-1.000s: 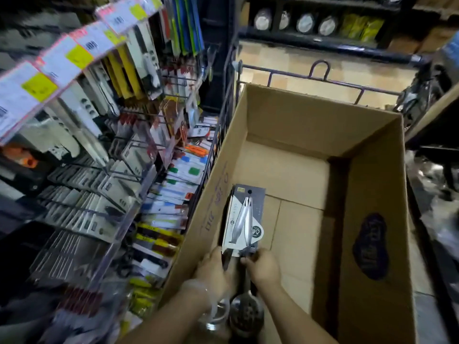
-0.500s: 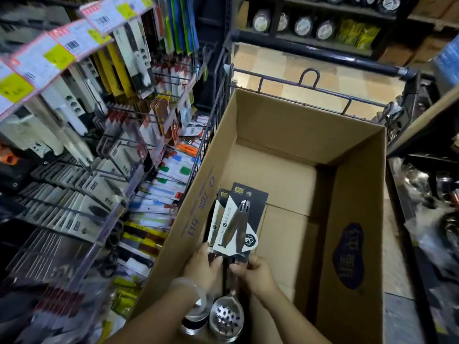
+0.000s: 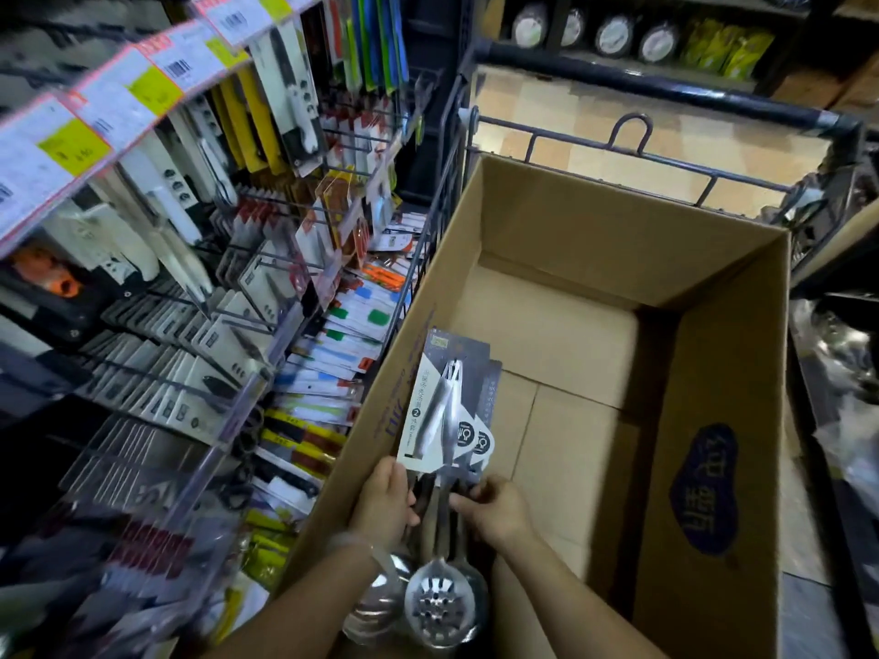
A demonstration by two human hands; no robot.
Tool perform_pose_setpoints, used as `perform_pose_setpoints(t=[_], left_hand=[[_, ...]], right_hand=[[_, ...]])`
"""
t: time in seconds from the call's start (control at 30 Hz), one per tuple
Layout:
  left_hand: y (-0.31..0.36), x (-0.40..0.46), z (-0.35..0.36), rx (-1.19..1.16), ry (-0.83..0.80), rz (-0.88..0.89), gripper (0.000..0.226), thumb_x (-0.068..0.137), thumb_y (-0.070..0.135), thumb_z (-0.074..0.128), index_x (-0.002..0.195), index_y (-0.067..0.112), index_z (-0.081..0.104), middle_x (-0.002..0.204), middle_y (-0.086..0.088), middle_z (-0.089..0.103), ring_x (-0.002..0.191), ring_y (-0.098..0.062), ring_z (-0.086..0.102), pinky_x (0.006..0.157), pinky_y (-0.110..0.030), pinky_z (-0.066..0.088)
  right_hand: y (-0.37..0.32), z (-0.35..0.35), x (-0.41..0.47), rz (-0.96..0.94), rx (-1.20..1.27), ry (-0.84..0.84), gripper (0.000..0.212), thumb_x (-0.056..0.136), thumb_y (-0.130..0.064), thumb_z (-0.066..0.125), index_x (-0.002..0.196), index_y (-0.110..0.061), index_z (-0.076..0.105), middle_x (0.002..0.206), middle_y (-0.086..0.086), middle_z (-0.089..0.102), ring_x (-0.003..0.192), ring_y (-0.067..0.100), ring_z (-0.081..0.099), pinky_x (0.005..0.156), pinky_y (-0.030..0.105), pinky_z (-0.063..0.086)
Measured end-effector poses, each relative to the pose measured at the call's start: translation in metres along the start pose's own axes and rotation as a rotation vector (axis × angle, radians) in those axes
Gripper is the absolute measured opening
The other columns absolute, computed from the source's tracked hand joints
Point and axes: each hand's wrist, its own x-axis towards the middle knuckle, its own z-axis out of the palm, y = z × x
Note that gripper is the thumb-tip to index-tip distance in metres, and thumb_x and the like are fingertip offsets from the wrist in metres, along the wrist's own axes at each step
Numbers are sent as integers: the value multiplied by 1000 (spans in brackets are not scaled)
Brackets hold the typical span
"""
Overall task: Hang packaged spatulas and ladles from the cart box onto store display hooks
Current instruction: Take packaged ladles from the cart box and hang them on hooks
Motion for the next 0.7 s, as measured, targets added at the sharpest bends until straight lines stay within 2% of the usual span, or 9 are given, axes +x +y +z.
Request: perform_pose_setpoints(t=[0.13, 0.2, 0.27, 0.33, 0.43, 0.57, 0.63, 0.67, 0.7], left_hand=[[-6, 0, -5, -19, 2, -24, 31, 99, 20, 35, 68, 18, 42, 60, -4, 43, 47, -14, 41, 49, -21, 32], [-6, -1, -6, -54, -22, -66, 29, 99, 25, 35, 72, 18, 46, 63, -3, 45, 49, -13, 40, 53, -21, 31], [-6, -1, -6, -90, -37, -85, 30, 98, 27, 34, 72, 18, 46, 65, -3, 45, 50, -13, 39, 55, -22, 28], [-3, -4, -6, -122, -35, -96, 30, 99, 27, 34, 72, 19, 46, 65, -1, 48, 49, -12, 38, 53, -21, 28], [2, -11, -8, -157, -44, -77, 32, 99, 25, 33, 72, 14, 46, 58, 0, 47, 39, -9, 35, 45, -20, 28], [7, -19, -12, -105, -36, -6, 35, 98, 28, 34, 70, 12, 47, 59, -5, 45, 46, -14, 38, 51, -25, 32], [11, -24, -15, -56, -64, 10, 33, 97, 36, 36, 93, 13, 59, 75, -12, 58, 66, -21, 56, 65, -30, 44], [12, -26, -17, -38, -73, 12, 38, 96, 40, 37, 107, 10, 58, 89, -13, 62, 82, -26, 61, 76, -34, 47], [14, -29, -19, -38, -72, 16, 43, 95, 42, 39, 112, 7, 56, 92, -11, 63, 85, -26, 61, 79, -35, 46]], right_hand=[[-1, 6, 6, -43, -378, 85, 32, 79, -30, 70, 60, -23, 45, 91, 7, 70, 86, 22, 64, 64, 22, 37], [-4, 8, 4, -58, -441, 85, 14, 81, -29, 66, 76, -16, 62, 98, 9, 72, 93, 25, 66, 67, 25, 43], [-4, 10, 0, -45, -454, 107, 18, 81, -27, 62, 91, -13, 66, 99, 10, 71, 94, 27, 66, 70, 27, 46], [-6, 8, -4, -18, -375, 146, 9, 80, -25, 62, 84, -17, 61, 89, 8, 69, 89, 26, 65, 69, 26, 43], [-4, 6, -11, -35, -12, 98, 30, 83, -5, 63, 65, -15, 41, 64, 5, 51, 64, 20, 49, 60, 26, 38], [-5, -1, -30, -60, 291, -14, 29, 87, 14, 48, 71, -10, 49, 60, 5, 46, 48, 11, 45, 43, 17, 44], [-8, -8, -41, -45, 367, -32, 21, 89, 11, 49, 80, -7, 56, 64, 6, 50, 41, 7, 49, 39, 15, 42], [-11, -12, -47, -25, 418, -37, 17, 91, 8, 49, 86, -6, 58, 67, 6, 54, 40, 6, 52, 37, 15, 41], [-13, -16, -52, -18, 466, -34, 14, 92, 4, 49, 93, -5, 60, 70, 6, 57, 42, 6, 56, 36, 14, 41]])
